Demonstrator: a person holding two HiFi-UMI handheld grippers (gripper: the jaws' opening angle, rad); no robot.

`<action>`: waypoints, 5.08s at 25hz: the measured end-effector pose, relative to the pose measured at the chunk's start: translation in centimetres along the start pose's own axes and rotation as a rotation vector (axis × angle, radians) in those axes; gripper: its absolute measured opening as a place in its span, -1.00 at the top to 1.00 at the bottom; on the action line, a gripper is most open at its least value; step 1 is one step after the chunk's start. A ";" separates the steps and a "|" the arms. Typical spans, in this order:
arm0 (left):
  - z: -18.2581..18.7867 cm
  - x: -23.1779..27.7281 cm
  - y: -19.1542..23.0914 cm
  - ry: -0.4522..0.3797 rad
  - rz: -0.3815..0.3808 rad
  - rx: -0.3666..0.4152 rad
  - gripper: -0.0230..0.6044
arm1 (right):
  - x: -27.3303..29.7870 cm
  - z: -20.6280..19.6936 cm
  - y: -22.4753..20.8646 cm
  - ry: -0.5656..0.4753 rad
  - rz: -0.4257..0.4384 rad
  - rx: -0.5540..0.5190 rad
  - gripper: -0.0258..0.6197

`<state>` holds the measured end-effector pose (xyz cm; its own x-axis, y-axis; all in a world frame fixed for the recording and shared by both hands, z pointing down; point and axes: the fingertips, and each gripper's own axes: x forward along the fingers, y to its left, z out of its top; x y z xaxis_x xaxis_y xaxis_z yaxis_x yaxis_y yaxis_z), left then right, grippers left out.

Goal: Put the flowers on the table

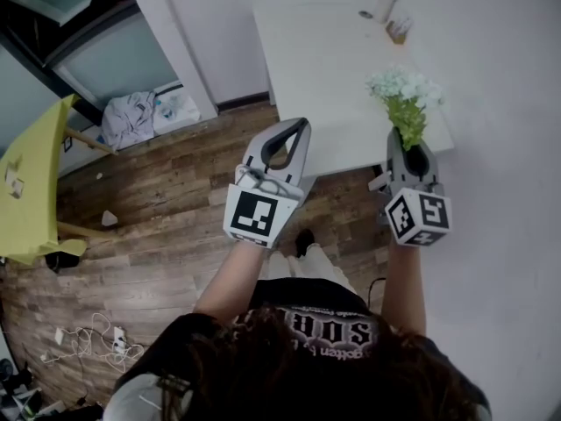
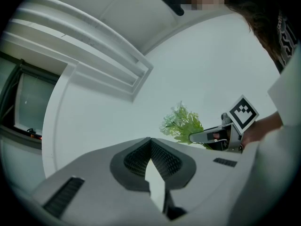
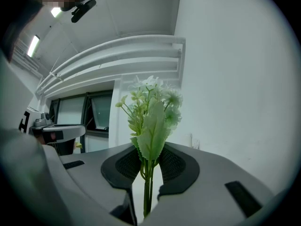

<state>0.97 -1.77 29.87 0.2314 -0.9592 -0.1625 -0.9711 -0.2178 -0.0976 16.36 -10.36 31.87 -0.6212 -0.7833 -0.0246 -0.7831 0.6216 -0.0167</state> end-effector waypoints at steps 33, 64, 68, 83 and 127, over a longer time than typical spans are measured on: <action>-3.8 15.1 5.9 0.027 -0.001 0.020 0.93 | 15.3 -2.6 -8.8 0.049 0.007 0.015 0.64; -6.7 27.3 11.5 0.000 -0.457 -0.053 0.93 | 19.9 -5.1 -11.6 0.095 -0.446 0.042 0.64; -7.1 28.1 10.8 0.000 -0.520 -0.067 0.93 | 19.0 -5.8 -12.3 0.106 -0.511 0.051 0.64; -8.6 29.9 6.7 0.023 -0.590 -0.056 0.93 | 18.1 -12.7 -17.3 0.240 -0.550 0.123 0.64; -11.8 30.6 10.8 0.112 -0.495 -0.085 0.93 | 24.4 -27.1 -18.1 0.626 -0.398 0.245 0.04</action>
<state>-3.15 -35.59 35.45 0.6618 -0.7496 -0.0102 -0.7489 -0.6604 -0.0556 14.64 -40.95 58.65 -0.2527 -0.7617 0.5966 -0.9670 0.2201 -0.1286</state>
